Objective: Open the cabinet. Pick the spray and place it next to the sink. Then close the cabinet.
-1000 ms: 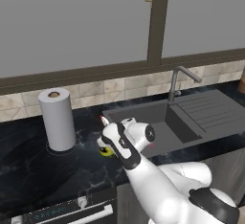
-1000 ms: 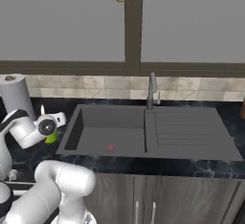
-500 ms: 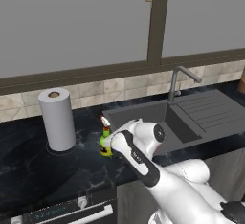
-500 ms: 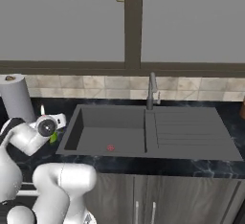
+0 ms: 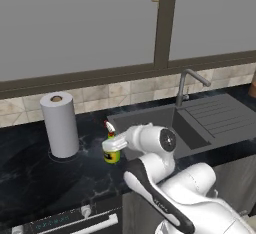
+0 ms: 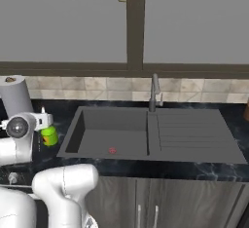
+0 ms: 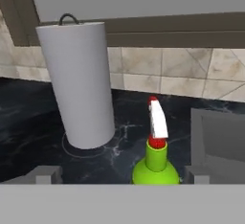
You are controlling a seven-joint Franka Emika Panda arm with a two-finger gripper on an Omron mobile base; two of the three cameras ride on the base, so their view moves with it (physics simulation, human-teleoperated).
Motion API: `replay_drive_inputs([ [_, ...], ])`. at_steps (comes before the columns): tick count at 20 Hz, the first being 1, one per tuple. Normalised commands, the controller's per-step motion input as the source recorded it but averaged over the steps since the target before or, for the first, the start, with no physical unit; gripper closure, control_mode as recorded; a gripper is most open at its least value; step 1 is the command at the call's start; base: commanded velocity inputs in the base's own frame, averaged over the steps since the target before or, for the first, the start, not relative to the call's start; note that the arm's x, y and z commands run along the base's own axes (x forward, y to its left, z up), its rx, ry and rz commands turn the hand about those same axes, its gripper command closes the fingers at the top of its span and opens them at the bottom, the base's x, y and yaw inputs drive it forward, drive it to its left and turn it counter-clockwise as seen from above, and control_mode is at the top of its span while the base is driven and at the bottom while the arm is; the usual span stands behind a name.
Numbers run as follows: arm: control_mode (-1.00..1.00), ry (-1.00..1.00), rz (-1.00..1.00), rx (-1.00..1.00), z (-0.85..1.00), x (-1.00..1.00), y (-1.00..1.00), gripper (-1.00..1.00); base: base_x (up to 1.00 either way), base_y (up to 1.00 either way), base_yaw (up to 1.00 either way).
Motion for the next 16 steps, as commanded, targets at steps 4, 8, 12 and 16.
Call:
replay_drive_inputs([
  [4,-1.0,0.3,-0.25,0.0,0.61,-0.17,-0.48,-1.0,0.0,0.0,0.0],
  [8,-1.0,0.34,-0.24,0.0,0.61,-0.21,-0.57,-1.0,0.0,0.0,0.0],
  [12,-1.0,0.26,-0.21,0.0,0.33,-0.47,-0.61,-1.0,0.0,0.0,0.0],
  [16,-1.0,0.08,-0.14,-0.02,0.08,-0.5,-0.57,-1.0,0.0,0.0,0.0],
])
